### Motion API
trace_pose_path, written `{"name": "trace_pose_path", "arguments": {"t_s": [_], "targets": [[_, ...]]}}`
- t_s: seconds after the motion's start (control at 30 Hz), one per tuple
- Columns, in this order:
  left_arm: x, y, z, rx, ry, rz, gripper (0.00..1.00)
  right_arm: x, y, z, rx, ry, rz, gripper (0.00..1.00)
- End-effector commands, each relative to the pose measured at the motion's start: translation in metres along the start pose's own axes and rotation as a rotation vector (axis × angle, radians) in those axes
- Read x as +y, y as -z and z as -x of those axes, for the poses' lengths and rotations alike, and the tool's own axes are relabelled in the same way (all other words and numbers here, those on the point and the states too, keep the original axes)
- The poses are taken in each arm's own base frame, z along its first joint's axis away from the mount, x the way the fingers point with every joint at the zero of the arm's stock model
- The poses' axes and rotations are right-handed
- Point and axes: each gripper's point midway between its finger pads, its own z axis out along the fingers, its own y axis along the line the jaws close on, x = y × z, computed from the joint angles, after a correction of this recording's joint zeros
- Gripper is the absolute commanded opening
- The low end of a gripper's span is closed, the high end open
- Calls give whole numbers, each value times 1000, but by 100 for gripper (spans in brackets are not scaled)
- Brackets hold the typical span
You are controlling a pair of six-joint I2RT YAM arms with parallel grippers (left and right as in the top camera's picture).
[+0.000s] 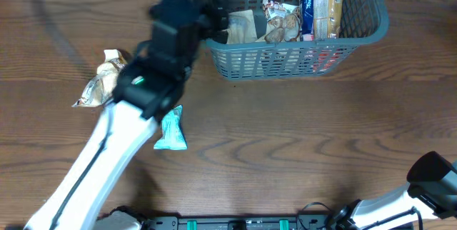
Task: Pack container
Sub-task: 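Move the left gripper back to the remaining crumpled mushroom bag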
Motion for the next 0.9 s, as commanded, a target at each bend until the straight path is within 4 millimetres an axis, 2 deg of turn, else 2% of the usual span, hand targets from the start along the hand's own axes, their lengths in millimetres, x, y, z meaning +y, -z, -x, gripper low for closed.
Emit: {"name": "trace_pose_path", "arguments": {"t_s": [0.0,0.07,0.13,0.23,0.33,0.43,0.6,0.7,0.8,0.87], "targets": [[64,42,45,-134,-7,266,99,-13,-6,3,5,-26,-25,99],[94,59,47,-129,17,365,99,-14,-6,3,8,-32,-23,99],[131,79,47,-148,137,488,99,-15,-6,3,9,-35,-22,99],[191,112,33,-206,489,681,99,-14,-6,3,13,-36,-11,99],[231,131,10,-247,767,828,99,-13,-6,2,16,-36,-5,99],[246,129,-2,-248,887,874,99,-13,-6,2,16,-35,-5,99],[238,109,-21,-119,934,841,99,-13,-6,2,18,-35,-6,99],[241,99,-28,-95,925,866,99,-13,-6,1,21,-34,-7,99],[250,79,-37,-81,953,902,99,-13,-6,1,21,-34,-8,99],[255,57,-50,-36,991,916,99,-14,-6,2,16,-35,-15,99]]}}
